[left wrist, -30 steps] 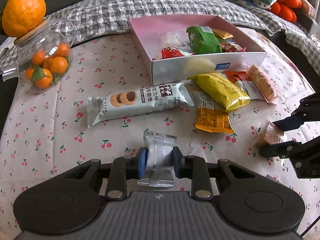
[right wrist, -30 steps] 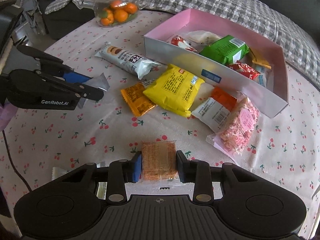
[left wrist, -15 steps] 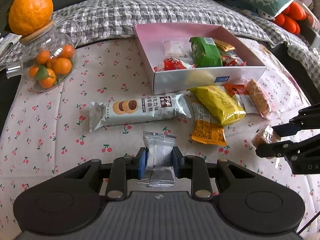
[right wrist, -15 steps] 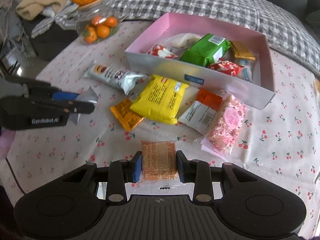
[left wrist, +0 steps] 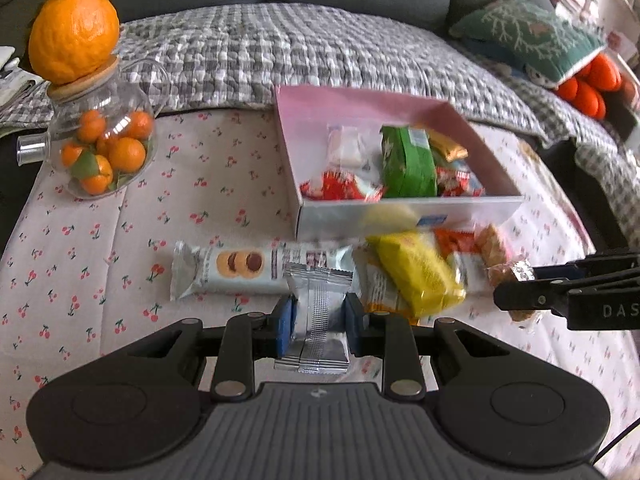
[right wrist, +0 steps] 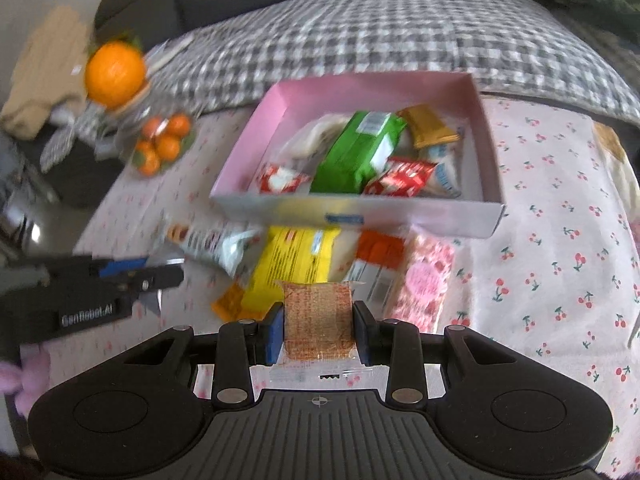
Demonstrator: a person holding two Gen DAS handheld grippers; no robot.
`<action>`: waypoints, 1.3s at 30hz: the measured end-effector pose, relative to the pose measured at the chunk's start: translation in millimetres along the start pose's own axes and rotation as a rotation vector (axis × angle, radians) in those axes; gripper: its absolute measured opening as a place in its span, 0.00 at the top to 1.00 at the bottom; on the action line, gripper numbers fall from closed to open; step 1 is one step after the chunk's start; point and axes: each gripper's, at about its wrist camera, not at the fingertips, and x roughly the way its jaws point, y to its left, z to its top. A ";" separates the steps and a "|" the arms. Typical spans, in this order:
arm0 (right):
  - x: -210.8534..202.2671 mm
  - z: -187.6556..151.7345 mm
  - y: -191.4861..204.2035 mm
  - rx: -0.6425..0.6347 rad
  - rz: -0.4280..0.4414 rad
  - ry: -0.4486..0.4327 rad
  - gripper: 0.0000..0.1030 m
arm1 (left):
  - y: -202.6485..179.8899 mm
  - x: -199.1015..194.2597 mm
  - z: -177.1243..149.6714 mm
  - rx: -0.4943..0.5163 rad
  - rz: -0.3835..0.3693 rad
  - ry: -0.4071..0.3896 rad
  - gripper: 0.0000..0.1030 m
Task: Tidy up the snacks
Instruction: 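Carry the silver pack with left gripper while right carries the biscuit pack into the pink box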
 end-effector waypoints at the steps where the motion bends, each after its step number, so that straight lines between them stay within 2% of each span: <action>1: -0.2 3.0 -3.4 0.026 0.002 -0.009 0.68 | -1.3 -0.3 3.1 -0.008 -0.002 -0.008 0.76; 9: 4.9 22.8 -22.0 0.169 -0.012 -0.049 0.68 | -9.2 8.6 27.4 -0.031 0.015 -0.034 0.76; 15: 10.7 51.9 -41.6 0.227 -0.066 -0.071 0.68 | -16.5 24.4 53.4 -0.007 0.044 -0.060 0.76; 22: 19.9 78.1 -72.7 0.347 -0.062 -0.140 0.68 | -24.4 49.9 77.9 0.025 0.078 -0.077 0.76; 25: 28.0 76.9 -79.9 0.350 -0.060 -0.184 0.68 | -27.0 64.2 84.9 0.045 0.105 -0.073 0.76; 29: 47.1 81.9 -91.2 0.342 -0.104 -0.172 0.68 | -31.3 79.5 93.2 0.081 0.139 -0.065 0.76; 39: 67.9 90.2 -101.9 0.327 -0.131 -0.169 0.68 | -29.3 111.3 110.2 0.104 0.204 -0.055 0.76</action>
